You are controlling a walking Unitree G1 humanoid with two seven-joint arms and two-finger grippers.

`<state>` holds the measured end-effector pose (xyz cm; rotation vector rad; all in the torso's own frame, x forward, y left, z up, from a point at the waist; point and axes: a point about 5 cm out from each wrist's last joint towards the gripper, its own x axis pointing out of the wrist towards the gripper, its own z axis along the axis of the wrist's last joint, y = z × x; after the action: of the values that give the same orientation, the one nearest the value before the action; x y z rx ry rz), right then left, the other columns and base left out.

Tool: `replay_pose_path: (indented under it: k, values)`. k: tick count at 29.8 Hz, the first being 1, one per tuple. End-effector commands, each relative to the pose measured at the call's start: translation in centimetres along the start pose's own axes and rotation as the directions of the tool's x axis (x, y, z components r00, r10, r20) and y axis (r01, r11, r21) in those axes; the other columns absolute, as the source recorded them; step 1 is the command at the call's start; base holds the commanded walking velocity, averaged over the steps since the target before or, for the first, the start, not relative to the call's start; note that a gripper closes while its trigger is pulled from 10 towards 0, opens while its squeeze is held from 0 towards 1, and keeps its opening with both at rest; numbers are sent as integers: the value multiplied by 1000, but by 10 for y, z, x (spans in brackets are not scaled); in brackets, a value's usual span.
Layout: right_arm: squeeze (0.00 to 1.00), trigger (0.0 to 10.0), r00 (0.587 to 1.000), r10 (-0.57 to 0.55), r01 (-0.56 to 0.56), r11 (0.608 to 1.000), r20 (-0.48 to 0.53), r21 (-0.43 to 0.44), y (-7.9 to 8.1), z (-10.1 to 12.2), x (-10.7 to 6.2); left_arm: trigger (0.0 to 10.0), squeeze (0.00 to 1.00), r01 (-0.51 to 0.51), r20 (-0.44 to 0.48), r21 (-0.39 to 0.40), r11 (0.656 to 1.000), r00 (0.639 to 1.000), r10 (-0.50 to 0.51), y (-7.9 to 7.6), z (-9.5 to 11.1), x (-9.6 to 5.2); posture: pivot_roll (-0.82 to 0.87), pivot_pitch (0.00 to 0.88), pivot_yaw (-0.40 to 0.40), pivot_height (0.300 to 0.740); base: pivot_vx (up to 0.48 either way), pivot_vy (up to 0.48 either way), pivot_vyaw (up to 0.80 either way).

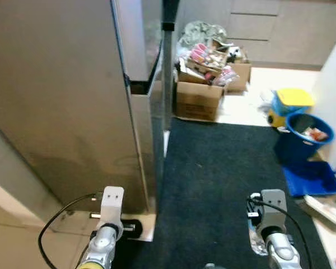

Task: Restocking fridge

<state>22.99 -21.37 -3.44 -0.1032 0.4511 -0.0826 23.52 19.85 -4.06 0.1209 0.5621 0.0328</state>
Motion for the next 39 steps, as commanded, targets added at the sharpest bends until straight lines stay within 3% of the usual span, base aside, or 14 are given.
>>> replay_pose_path:
  k: [1,20,24,28,30,35,36,39]
  values:
    - [0,10000,1000,-26,26,1000,-14,9,-7,-2,-1,10000,0,16,-13,20,1000,1000,-15,-2,-3,-1,-57,0,7,740,0,0,0]
    - [0,10000,999,-30,30,1000,-18,-1,-9,-2,-1,10000,0,51,21,39,998,998,-52,-9,2,0,-59,0,9,740,0,0,0]
    - [0,10000,1000,-4,4,999,-1,-37,-3,2,1,10000,0,46,215,63,997,975,-59,-21,46,10,-56,0,12,740,0,0,0]
    - [0,10000,1000,6,-6,999,6,-45,0,3,2,10000,0,47,270,45,998,961,-57,-23,62,12,-56,0,16,740,0,0,0]
    - [0,10000,999,32,-30,997,20,-68,7,6,4,10000,0,65,353,39,997,933,-75,-27,87,15,-55,0,20,740,0,0,0]
    - [0,10000,997,67,-63,994,36,-85,18,10,5,10000,0,71,451,34,997,889,-79,-28,117,15,-54,0,26,740,0,0,0]
    - [0,10000,995,87,-82,992,43,-93,24,11,5,10000,0,57,516,16,998,855,-57,-27,138,14,-53,0,28,740,0,0,0]
    - [0,10000,994,100,-95,990,46,-102,28,11,5,10000,0,42,562,5,999,826,-38,-25,153,13,-54,0,28,740,0,0,0]
